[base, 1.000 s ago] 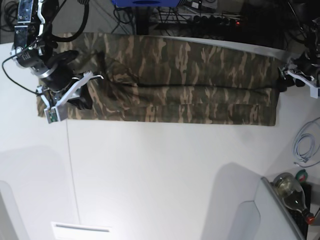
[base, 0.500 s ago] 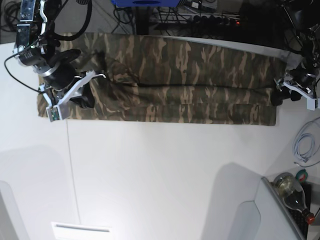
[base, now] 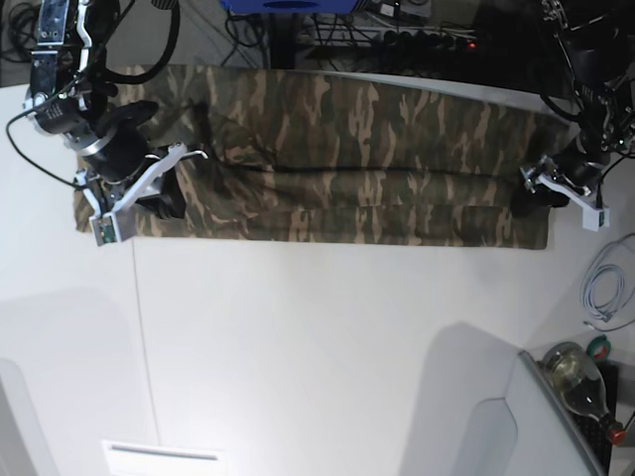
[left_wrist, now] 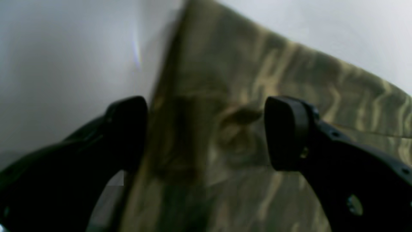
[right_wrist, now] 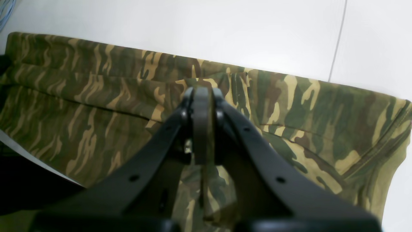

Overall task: Layout the t-shirt on the table in an organized manner, then fold the t-shirt properly
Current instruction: 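Grasp the folded shirt end with the left gripper, then lift the shirt end with the left gripper and fold it toward the right gripper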

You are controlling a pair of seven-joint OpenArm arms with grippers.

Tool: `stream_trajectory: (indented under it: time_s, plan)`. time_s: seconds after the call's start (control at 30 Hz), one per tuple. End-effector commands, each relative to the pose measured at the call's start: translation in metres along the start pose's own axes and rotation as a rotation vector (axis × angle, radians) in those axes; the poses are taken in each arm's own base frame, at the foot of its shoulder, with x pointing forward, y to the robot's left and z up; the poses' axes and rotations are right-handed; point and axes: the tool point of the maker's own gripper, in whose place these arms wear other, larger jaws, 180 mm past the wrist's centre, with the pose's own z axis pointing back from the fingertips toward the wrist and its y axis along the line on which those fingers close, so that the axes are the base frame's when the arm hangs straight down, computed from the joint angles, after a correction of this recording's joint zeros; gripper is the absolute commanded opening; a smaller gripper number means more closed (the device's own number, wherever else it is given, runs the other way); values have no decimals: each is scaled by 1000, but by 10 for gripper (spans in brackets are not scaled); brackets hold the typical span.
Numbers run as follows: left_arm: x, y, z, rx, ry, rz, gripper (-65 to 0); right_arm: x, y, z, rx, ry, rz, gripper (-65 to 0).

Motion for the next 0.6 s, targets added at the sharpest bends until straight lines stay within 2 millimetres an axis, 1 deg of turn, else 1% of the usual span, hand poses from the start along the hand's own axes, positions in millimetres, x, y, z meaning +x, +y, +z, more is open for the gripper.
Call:
stream_trajectory:
  time_s: [0.0, 0.1, 0.17, 0.23, 0.37, 0.43, 0.57]
  plan:
    - [5, 5, 4, 4, 2, -16, -110, 14, 2, 2, 10, -51, 9, -633]
    - [-1, 7, 6, 8, 15, -13, -112, 14, 2, 2, 10, -49, 9, -633]
    - [-10, 10, 10, 15, 32, -15, -114, 13, 3, 2, 13, -49, 10, -633]
    - [-14, 11, 12, 18, 40, -15, -143, 13, 3, 2, 15, -48, 10, -633]
    - [-17, 13, 13, 21, 47, -15, -262, 13, 4, 2, 16, -48, 10, -633]
    - [-15, 17, 16, 29, 47, -23, -316, 13, 4, 2, 16, -48, 10, -633]
    - [-15, 18, 17, 30, 51, -26, -423, 13, 5, 1, 18, -50, 6, -633]
